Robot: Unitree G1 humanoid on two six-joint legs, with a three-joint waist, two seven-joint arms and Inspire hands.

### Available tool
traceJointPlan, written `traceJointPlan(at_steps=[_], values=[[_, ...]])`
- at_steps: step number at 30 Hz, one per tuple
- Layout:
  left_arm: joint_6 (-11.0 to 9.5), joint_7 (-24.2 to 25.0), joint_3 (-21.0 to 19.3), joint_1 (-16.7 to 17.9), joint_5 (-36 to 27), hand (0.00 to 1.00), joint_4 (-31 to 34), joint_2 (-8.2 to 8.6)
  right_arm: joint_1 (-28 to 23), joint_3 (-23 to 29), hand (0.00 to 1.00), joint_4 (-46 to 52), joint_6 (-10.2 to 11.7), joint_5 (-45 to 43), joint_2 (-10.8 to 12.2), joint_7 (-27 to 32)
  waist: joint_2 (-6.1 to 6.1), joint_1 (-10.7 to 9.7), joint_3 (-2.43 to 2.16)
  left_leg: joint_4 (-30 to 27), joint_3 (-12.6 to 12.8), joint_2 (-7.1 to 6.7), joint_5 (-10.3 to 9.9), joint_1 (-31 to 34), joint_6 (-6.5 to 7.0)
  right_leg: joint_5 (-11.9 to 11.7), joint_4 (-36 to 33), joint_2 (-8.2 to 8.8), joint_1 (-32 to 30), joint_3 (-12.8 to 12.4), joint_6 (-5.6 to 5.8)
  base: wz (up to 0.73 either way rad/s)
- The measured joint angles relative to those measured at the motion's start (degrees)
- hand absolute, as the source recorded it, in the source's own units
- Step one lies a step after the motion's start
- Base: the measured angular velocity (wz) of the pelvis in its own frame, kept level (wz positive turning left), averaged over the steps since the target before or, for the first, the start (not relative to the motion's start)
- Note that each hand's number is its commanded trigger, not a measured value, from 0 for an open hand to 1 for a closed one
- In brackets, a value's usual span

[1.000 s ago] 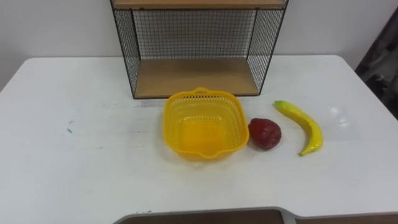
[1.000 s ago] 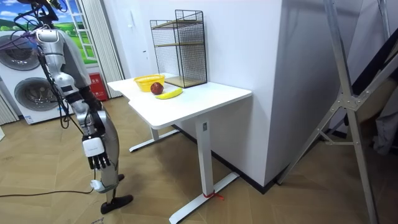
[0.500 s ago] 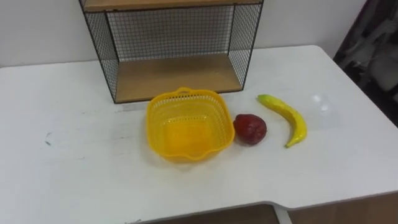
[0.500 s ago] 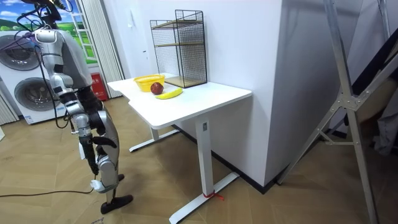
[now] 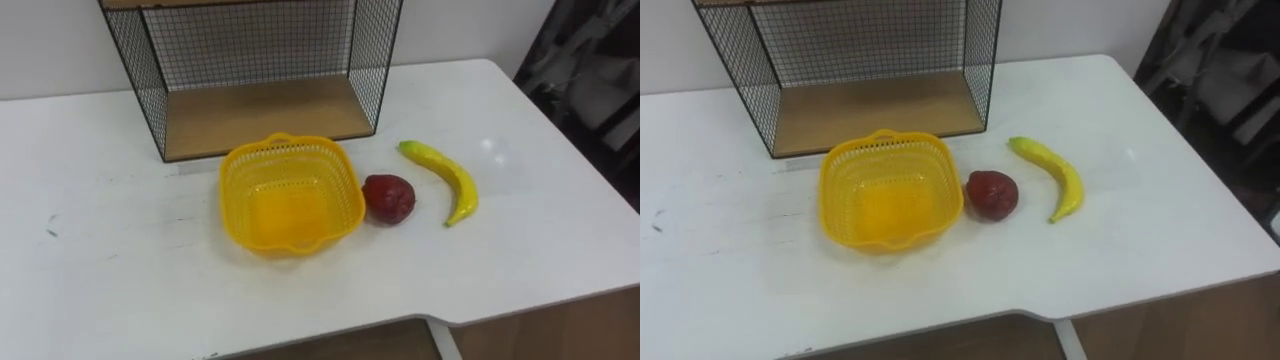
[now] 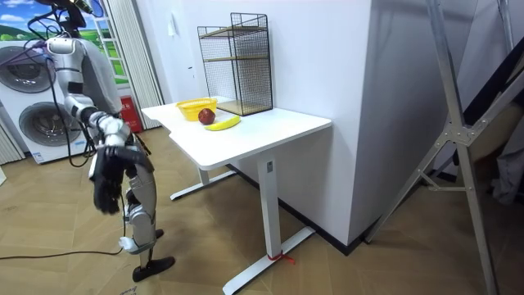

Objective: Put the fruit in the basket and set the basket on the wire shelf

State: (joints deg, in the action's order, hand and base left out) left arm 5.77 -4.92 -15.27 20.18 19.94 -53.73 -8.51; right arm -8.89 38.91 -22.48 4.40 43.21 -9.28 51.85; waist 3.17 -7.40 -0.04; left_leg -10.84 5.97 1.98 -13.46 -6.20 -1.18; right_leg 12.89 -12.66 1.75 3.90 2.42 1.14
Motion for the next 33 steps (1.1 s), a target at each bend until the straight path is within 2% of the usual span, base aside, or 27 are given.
traceJointPlan(at_steps=[2,5,9,12,14,16,20,26,28,30,33], values=[[-0.2,0.0,1.3,0.0,0.0,0.00,-0.3,-0.12,0.5,-0.8,0.00,6.6,1.8,-10.1,-0.1,3.5,-0.12,0.2,0.13,0.0,0.0,0.00,0.0,0.0,0.00,0.0,0.2,-0.01,-0.1,0.0,0.01,0.00],[-1.1,0.0,3.3,-0.2,0.1,0.00,-0.4,-0.12,-1.0,-4.0,0.00,13.3,2.8,-21.1,-0.1,5.8,0.06,1.6,0.15,0.2,0.1,0.01,0.0,0.0,0.00,0.0,0.2,-0.04,-0.3,0.0,0.01,0.00],[-1.5,0.0,5.1,-1.1,-0.2,0.00,-1.1,-0.19,-1.3,-9.0,0.00,19.6,3.1,-29.1,-0.1,5.6,0.04,2.8,0.10,0.4,0.4,0.01,0.0,0.0,-0.01,0.0,0.2,-0.03,-0.4,-0.1,-0.03,-0.03],[-2.2,0.0,5.7,-1.6,-0.2,0.00,-1.7,-0.26,-1.1,-11.8,0.00,23.3,3.1,-32.4,-0.8,2.5,-0.04,3.4,0.15,0.4,0.4,0.02,0.0,0.1,-0.01,0.0,0.2,-0.04,-0.6,0.0,-0.04,0.00],[-2.4,0.0,6.6,-1.7,-0.2,0.00,-2.8,-0.44,-1.1,-14.9,0.00,24.8,3.2,-32.5,-3.3,-0.8,-0.01,4.1,0.18,0.6,0.3,0.02,0.0,-0.1,-0.01,-0.1,0.0,-0.04,-0.5,0.0,-0.04,0.00],[-2.4,0.0,7.3,-1.9,-0.1,0.00,-3.2,-0.52,-1.1,-16.3,0.00,25.9,3.1,-32.5,-4.8,-4.4,0.15,4.5,0.26,0.7,0.3,0.03,0.0,-0.1,-0.01,-0.1,0.0,-0.04,-0.5,0.0,-0.04,0.00],[-2.4,0.1,7.5,-1.9,-0.1,0.00,-3.1,-0.89,0.4,-19.3,0.00,26.3,2.9,-37.4,-8.6,-12.2,1.16,4.8,0.62,0.8,0.3,0.08,0.0,-0.2,0.00,-0.1,0.1,-0.06,-0.5,0.1,-0.06,0.00],[-2.3,0.4,7.6,-2.0,0.3,0.00,-3.1,-1.94,3.5,-20.4,0.00,26.5,1.3,-41.7,-9.4,-22.6,2.61,5.9,0.77,0.7,0.3,0.14,0.0,-0.4,0.00,-0.1,0.1,-0.07,0.1,0.2,-0.13,0.00],[-2.3,0.4,7.7,-2.1,0.6,0.00,-3.0,-1.94,3.8,-21.5,0.00,26.5,1.3,-41.8,-9.4,-25.4,2.85,6.1,0.60,0.5,0.3,0.18,0.0,-0.4,-0.01,-0.2,0.0,-0.07,0.1,0.2,-0.16,0.00],[-2.4,0.4,8.5,-2.2,0.6,0.00,-3.1,-2.09,4.4,-23.1,0.00,26.2,1.3,-41.8,-9.4,-28.3,2.71,6.3,0.64,0.3,0.3,0.23,0.0,-0.5,-0.01,-0.2,0.1,-0.07,0.3,0.3,-0.19,0.00],[-2.4,0.5,9.9,-2.5,0.7,0.00,-3.1,-2.25,5.5,-25.0,0.00,25.8,1.0,-42.4,-9.4,-32.7,1.89,6.2,0.80,0.1,0.0,0.29,0.0,-0.5,-0.01,-0.4,0.1,-0.02,0.7,0.9,-0.25,0.05]])
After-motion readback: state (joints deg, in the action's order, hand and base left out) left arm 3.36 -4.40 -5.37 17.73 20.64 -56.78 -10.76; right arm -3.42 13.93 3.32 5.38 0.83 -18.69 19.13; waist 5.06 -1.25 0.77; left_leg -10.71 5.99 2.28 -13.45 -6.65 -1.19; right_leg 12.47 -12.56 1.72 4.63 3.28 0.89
